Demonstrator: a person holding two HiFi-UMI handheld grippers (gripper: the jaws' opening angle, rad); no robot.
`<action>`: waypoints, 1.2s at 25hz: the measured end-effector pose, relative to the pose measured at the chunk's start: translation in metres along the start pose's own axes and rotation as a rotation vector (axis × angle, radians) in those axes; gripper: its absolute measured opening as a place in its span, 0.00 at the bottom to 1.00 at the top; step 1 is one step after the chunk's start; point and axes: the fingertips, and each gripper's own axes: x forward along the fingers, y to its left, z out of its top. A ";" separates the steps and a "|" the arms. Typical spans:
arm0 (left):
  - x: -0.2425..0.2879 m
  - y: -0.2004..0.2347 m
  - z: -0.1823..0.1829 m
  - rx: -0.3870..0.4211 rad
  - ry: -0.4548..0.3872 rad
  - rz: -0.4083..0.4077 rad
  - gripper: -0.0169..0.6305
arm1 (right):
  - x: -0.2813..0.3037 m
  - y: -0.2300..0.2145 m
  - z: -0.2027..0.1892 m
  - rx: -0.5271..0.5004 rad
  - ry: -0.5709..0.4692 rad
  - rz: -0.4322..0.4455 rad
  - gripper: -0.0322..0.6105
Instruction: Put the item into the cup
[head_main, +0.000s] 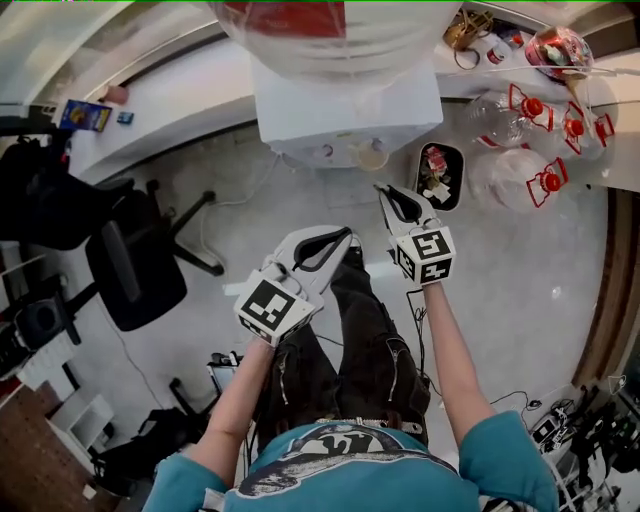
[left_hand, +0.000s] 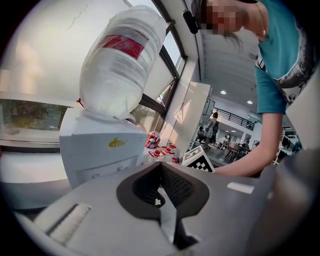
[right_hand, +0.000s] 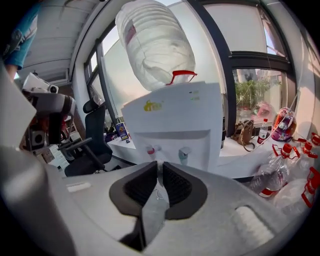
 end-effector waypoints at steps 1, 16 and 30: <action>0.004 0.001 -0.002 -0.001 -0.006 0.001 0.02 | 0.005 -0.006 -0.006 -0.002 0.010 -0.005 0.11; 0.025 0.014 -0.037 -0.035 -0.018 0.024 0.02 | 0.074 -0.076 -0.064 0.177 0.090 -0.082 0.11; 0.014 0.021 -0.058 -0.074 0.006 0.045 0.02 | 0.122 -0.092 -0.076 0.256 0.160 -0.059 0.11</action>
